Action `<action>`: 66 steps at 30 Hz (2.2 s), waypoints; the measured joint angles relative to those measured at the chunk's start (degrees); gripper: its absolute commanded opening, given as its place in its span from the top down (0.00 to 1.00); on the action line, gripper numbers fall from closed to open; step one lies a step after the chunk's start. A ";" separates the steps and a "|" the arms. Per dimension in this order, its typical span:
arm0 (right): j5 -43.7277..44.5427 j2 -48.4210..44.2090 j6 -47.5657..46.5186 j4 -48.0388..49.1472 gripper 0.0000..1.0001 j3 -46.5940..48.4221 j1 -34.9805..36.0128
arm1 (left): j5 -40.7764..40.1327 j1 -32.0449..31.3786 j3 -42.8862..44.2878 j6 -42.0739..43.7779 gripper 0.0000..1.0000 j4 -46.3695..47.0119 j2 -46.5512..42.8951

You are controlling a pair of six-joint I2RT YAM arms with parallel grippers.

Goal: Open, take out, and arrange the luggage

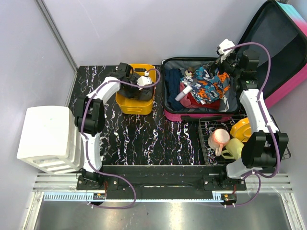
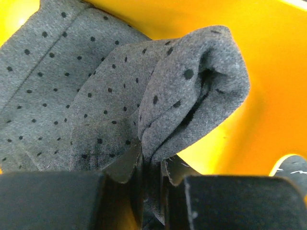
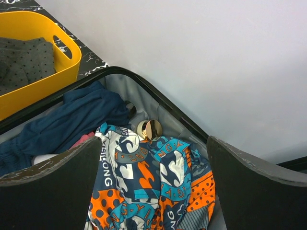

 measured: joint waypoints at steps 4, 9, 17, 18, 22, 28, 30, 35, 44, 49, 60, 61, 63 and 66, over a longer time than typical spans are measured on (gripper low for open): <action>-0.02 0.55 -0.20 -0.87 0.00 0.00 0.00 | 0.17 -0.31 1.46 -5.97 0.63 -2.05 0.72; -0.02 3.45 0.04 -6.19 0.00 0.59 0.00 | 1.57 0.15 1.66 -9.81 0.35 -4.59 0.79; 0.26 13.38 2.19 -22.05 0.04 8.39 0.00 | 3.32 2.95 7.15 -14.34 0.23 -7.04 -0.44; 0.24 14.40 2.19 -23.80 0.05 9.11 0.00 | 3.54 3.41 7.89 -14.88 0.23 -7.08 -1.36; -0.24 16.68 3.04 -27.02 0.09 10.32 0.00 | 4.24 4.61 8.87 -16.90 0.22 -6.29 -5.18; -0.48 21.84 11.08 -24.90 0.12 14.88 0.04 | 5.38 4.46 8.96 -22.58 0.13 -2.62 -8.79; -0.85 24.33 14.21 -23.98 0.12 17.29 0.09 | 5.49 4.28 8.96 -24.65 0.09 -1.75 -8.81; -4.46 26.97 19.71 -23.23 0.12 18.80 0.44 | 5.49 4.26 8.87 -29.09 0.01 0.37 -8.90; -10.54 27.04 26.88 -21.40 0.12 12.13 3.50 | 5.64 4.26 6.88 -34.05 0.01 2.97 -10.10; -8.94 27.06 30.97 -20.46 0.13 9.75 6.19 | 5.97 4.26 6.60 -36.00 0.01 3.98 -10.82; -5.66 27.04 35.41 -17.18 0.54 7.19 6.16 | -0.11 12.57 -1.40 -51.21 0.03 3.10 -22.69; -5.49 26.95 35.60 -17.11 0.58 6.93 6.16 | -1.27 15.21 -3.56 -52.81 0.04 3.13 -25.51; -5.35 26.56 35.89 -17.03 0.67 6.32 6.14 | -4.61 20.83 -7.98 -54.53 0.04 2.21 -31.67; -5.11 25.81 35.82 -17.09 0.83 5.92 6.14 | -10.40 27.41 -12.20 -55.04 0.04 1.33 -41.00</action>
